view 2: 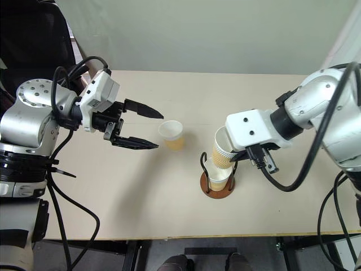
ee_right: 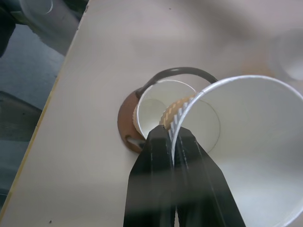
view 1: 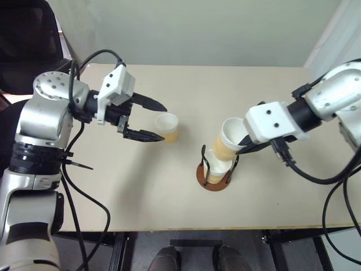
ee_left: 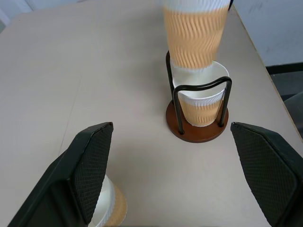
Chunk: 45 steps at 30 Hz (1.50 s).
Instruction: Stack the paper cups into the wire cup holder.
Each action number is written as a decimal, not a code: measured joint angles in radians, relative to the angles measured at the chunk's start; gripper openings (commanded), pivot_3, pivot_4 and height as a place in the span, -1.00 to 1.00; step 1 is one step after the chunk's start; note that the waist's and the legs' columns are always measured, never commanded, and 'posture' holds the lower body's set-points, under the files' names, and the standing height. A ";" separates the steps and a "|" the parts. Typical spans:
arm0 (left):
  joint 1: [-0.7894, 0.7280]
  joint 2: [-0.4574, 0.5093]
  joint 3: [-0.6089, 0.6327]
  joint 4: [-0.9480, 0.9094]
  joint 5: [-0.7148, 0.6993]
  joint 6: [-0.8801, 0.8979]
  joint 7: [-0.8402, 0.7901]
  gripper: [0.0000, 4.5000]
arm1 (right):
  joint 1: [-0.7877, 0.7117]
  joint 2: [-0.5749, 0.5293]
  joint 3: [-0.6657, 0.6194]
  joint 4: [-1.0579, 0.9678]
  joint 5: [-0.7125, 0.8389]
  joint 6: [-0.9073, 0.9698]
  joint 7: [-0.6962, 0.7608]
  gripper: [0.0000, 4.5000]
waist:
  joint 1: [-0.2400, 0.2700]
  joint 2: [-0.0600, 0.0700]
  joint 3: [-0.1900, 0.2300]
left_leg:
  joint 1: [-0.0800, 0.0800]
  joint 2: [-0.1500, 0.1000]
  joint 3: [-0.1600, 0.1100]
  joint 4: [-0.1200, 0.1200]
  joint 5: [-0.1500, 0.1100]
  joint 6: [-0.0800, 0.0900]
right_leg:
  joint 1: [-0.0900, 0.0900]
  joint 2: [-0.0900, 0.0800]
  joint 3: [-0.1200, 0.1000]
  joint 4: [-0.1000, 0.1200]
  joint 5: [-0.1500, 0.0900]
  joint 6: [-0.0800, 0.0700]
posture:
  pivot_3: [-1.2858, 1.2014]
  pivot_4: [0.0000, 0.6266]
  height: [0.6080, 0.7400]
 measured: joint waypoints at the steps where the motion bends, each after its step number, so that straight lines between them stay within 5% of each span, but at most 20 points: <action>1: 0.001 0.001 0.000 -0.003 0.000 0.002 0.003 0.90 | 0.000 0.005 0.000 0.000 -0.003 -0.002 0.002 -0.98 | 0.000 0.000 0.000 | 0.000 0.000 0.000 0.000 0.000 0.000 | 0.000 0.000 0.000 0.000 0.000 0.000 | 0.03 -0.52 1.00; 9: 0.019 0.005 0.000 -0.023 0.000 0.008 0.008 0.90 | 0.040 0.024 0.020 -0.004 -0.045 -0.031 0.006 -0.90 | 0.000 0.000 0.000 | 0.000 0.000 0.000 0.000 0.000 0.000 | 0.000 0.000 0.000 -0.001 0.000 0.000 | 0.03 -0.52 1.00; 12: 0.021 0.009 0.000 -0.034 0.001 0.007 0.011 0.90 | 0.047 0.026 0.024 -0.004 -0.059 -0.040 0.007 -0.60 | -0.001 0.000 0.000 | 0.000 0.000 0.000 0.000 0.000 0.000 | 0.000 0.000 0.000 -0.001 0.000 0.000 | 0.03 -0.52 1.00; 21: 0.042 0.020 0.000 -0.038 0.024 -0.010 0.017 0.90 | 0.035 0.056 -0.047 0.037 -0.029 0.078 -0.058 0.80 | -0.001 0.000 0.000 | 0.000 0.000 0.000 0.000 0.000 0.000 | 0.000 0.000 0.000 -0.001 0.000 0.000 | 0.03 -0.52 1.00; 32: -0.006 0.000 -0.041 -0.138 0.133 -0.004 0.165 0.90 | 0.033 -0.002 -0.302 0.062 0.158 0.381 -0.184 0.80 | 0.000 0.000 0.000 | 0.000 0.000 0.001 -0.005 0.001 -0.001 | 0.000 0.000 0.000 -0.002 -0.001 -0.002 | 0.03 -0.52 1.00; 38: 0.016 0.061 -0.228 -0.130 0.444 -0.139 0.246 0.90 | 0.074 -0.049 -0.334 0.061 0.211 0.383 -0.199 0.80 | 0.000 0.000 0.000 | 0.002 0.000 0.000 -0.007 0.002 -0.003 | -0.001 0.000 0.000 -0.001 -0.001 -0.002 | 0.03 -0.52 1.00; 45: 0.008 -0.002 -0.278 -0.084 0.593 -0.193 0.317 0.90 | 0.109 -0.066 -0.370 0.062 0.254 0.334 -0.212 0.80 | 0.002 0.000 0.000 | 0.001 0.000 0.000 -0.007 0.002 -0.003 | -0.002 0.000 0.000 -0.001 -0.001 -0.002 | 0.03 -0.52 1.00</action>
